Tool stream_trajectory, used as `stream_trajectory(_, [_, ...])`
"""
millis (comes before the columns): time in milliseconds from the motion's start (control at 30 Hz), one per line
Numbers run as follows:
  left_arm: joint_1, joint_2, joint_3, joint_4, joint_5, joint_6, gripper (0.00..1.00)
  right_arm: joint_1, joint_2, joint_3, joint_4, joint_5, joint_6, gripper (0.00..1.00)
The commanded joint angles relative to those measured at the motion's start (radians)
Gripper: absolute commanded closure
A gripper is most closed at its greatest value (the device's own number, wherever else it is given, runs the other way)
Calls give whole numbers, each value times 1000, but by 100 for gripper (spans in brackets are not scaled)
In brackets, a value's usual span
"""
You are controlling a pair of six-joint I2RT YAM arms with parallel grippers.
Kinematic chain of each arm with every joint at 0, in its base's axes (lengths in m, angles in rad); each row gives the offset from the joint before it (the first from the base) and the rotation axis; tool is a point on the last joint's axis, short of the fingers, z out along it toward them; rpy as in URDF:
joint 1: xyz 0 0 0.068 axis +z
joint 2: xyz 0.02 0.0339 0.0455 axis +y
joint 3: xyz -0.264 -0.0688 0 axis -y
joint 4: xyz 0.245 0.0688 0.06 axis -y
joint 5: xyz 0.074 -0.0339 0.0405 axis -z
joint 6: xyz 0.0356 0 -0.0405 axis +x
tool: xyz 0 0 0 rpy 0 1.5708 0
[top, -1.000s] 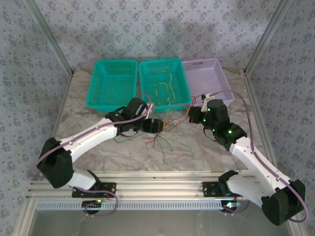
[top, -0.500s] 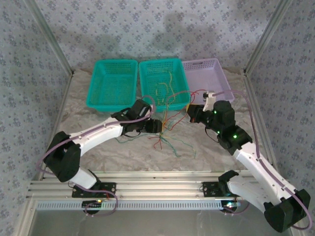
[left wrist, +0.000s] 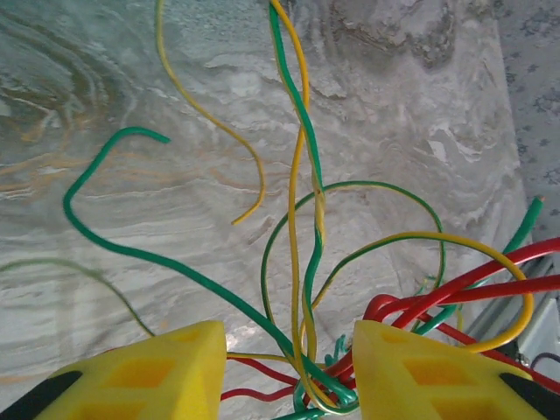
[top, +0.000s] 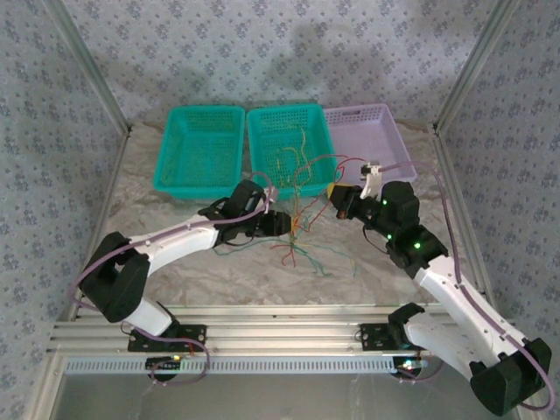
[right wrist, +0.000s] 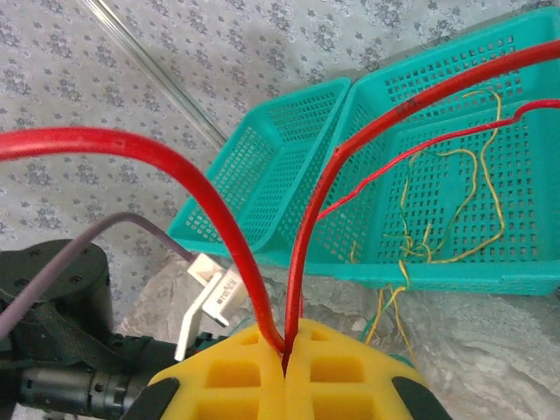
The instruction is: Untangle the cables
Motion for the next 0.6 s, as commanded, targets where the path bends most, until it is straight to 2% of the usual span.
stream_trajectory(0, [1,30,-22,103,62,-57,60,7,5,-9,57,-36,29,100])
stream_trajectory(33, [0,31,-28,103,62,-54,60,7,6,-10,64,-38,32,100])
stream_trajectory(100, [1,32,-35,103,63,-52,54,7,13,-12,76,-42,39,100])
stream_trajectory(167, [1,32,-43,114,75,-58,40,7,24,-17,97,-49,54,100])
stream_trajectory(233, [1,32,-54,139,76,-76,40,7,34,-19,116,-59,65,100])
stream_trajectory(300, [0,37,-68,177,82,-101,45,8,44,-22,132,-60,77,100])
stream_trajectory(567, [4,53,-81,224,86,-142,86,12,52,-25,137,-62,79,100])
